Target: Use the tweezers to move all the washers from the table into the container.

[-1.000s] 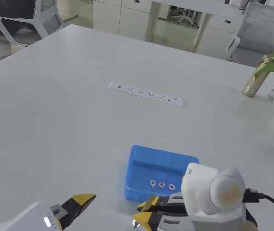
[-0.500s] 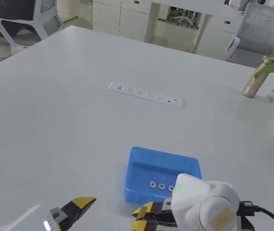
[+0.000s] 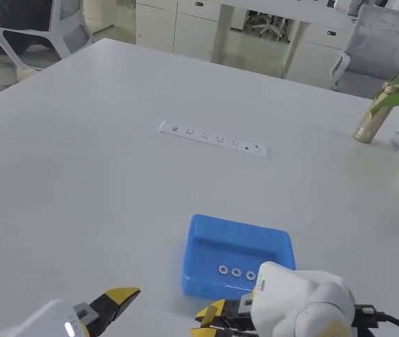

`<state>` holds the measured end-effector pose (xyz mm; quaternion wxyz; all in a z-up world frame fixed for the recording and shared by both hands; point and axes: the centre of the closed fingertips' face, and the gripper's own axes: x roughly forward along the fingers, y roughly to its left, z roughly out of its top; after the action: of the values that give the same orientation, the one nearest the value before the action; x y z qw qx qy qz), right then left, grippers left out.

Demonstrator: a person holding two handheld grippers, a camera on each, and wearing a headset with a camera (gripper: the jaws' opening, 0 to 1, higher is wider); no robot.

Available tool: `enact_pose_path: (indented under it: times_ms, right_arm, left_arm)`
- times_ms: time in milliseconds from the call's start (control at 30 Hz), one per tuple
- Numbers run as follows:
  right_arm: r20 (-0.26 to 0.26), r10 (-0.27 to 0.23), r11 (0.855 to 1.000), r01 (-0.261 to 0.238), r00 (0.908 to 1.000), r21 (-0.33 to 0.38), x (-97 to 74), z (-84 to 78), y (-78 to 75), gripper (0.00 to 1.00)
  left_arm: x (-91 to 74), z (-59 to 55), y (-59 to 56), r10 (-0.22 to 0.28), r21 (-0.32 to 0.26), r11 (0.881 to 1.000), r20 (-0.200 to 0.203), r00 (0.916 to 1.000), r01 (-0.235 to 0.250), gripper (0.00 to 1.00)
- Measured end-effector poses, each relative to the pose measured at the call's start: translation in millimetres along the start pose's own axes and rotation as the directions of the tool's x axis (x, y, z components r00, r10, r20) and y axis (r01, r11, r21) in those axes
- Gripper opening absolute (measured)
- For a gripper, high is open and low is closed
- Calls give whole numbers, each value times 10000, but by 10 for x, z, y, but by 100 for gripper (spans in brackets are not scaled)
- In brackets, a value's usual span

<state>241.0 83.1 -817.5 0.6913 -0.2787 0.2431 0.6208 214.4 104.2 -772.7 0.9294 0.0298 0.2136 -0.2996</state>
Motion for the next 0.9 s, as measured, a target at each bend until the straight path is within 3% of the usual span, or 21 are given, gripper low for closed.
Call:
enact_pose_path:
  times_ms: [367,733,900]
  right_arm:
    - [523,-521,9986,522,9973,-8,-244,234,-142,3]
    - [1019,-1212,9900,1277,9874,-599,-484,521,-286,3]
    - [1098,-1431,9839,1534,9836,-920,-519,575,-330,3]
  left_arm:
    - [-4,4,1,-3,-18,10000,18,10000,3,75]
    - [-7,12,7,27,-19,10000,60,10000,-27,75]
    - [-8,13,9,38,-2,10000,65,10000,-38,75]
